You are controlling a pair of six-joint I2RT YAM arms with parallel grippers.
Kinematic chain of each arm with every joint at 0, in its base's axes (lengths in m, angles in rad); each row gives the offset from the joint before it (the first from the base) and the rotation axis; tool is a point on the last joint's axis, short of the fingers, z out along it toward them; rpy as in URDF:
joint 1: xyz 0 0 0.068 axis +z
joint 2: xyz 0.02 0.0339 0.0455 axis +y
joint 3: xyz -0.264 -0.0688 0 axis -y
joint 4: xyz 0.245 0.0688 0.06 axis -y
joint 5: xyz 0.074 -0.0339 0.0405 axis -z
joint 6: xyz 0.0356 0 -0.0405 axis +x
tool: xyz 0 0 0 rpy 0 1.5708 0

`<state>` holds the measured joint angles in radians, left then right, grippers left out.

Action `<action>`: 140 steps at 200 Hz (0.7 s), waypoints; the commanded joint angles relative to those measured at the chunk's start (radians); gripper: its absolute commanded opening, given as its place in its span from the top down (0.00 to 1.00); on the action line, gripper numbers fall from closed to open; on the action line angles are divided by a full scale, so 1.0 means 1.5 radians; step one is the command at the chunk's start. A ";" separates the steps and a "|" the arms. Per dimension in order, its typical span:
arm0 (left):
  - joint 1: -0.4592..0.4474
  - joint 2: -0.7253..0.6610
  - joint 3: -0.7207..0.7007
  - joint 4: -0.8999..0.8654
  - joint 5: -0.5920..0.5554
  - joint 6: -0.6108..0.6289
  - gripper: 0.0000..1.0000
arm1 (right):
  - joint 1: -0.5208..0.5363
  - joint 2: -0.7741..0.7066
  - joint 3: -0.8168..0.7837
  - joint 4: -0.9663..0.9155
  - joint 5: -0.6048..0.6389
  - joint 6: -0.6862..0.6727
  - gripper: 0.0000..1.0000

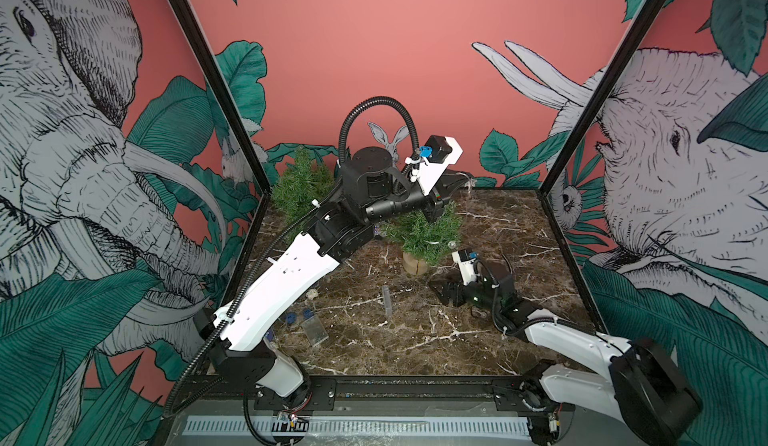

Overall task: Wrap string light around the christmas tree
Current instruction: Wrap the light string around the Christmas tree.

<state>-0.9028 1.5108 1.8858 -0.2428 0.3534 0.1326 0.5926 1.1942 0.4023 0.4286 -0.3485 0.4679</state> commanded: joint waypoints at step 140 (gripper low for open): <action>0.004 -0.005 -0.023 -0.012 -0.029 0.040 1.00 | 0.169 0.079 0.041 0.019 0.328 0.118 0.21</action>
<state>-0.9020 1.5261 1.8755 -0.2714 0.3141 0.1738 0.8482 1.4017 0.4160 0.7460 0.0963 0.6739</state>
